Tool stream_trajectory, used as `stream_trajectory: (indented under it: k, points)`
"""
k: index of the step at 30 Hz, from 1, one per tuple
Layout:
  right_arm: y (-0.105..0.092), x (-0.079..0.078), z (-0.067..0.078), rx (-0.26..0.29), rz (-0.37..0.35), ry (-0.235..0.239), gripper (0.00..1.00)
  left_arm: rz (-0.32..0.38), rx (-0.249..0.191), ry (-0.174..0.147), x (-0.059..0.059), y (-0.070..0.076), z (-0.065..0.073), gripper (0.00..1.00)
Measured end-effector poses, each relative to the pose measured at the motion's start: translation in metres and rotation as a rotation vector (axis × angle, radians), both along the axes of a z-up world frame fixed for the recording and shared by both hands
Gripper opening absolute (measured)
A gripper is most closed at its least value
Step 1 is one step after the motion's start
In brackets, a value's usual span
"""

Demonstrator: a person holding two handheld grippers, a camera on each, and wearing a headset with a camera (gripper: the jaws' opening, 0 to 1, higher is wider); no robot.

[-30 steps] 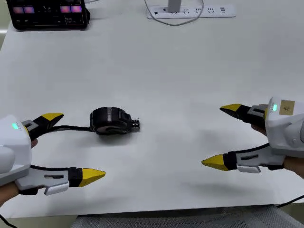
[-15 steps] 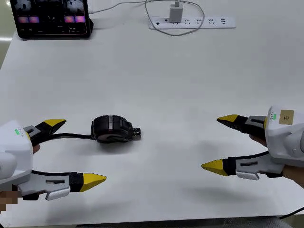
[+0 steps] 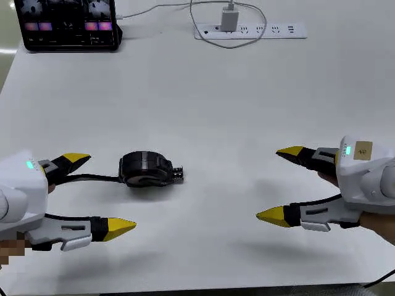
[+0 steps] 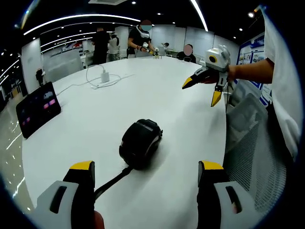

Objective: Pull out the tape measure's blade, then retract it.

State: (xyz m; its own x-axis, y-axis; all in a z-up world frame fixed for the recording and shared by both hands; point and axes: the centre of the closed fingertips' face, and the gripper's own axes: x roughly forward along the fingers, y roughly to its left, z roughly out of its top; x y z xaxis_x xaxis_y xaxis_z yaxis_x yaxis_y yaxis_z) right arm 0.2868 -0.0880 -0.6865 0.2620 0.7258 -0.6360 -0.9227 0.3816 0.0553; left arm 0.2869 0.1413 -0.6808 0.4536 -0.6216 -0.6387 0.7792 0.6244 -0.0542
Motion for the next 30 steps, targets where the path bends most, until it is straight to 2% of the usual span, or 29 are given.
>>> stream_trajectory:
  k: [6,22,24,26,30]
  points:
    - [0.010,0.008,-0.002,0.010,0.023,-0.004,0.72,-0.016,0.015,-0.005,0.008,0.001,-0.004,0.85]
    - [0.037,0.018,-0.012,0.019,0.089,-0.006,0.75,-0.094,0.044,0.022,0.016,-0.009,-0.016,0.81]
    - [0.040,0.019,-0.013,0.021,0.097,-0.002,0.75,-0.109,0.060,0.007,0.019,-0.009,-0.016,0.78]
    - [0.042,0.020,-0.015,0.024,0.102,0.000,0.75,-0.117,0.059,0.016,0.020,-0.011,-0.017,0.76]
    - [0.047,0.022,-0.016,0.029,0.114,0.000,0.74,-0.146,0.085,0.009,0.025,-0.012,-0.019,0.73]
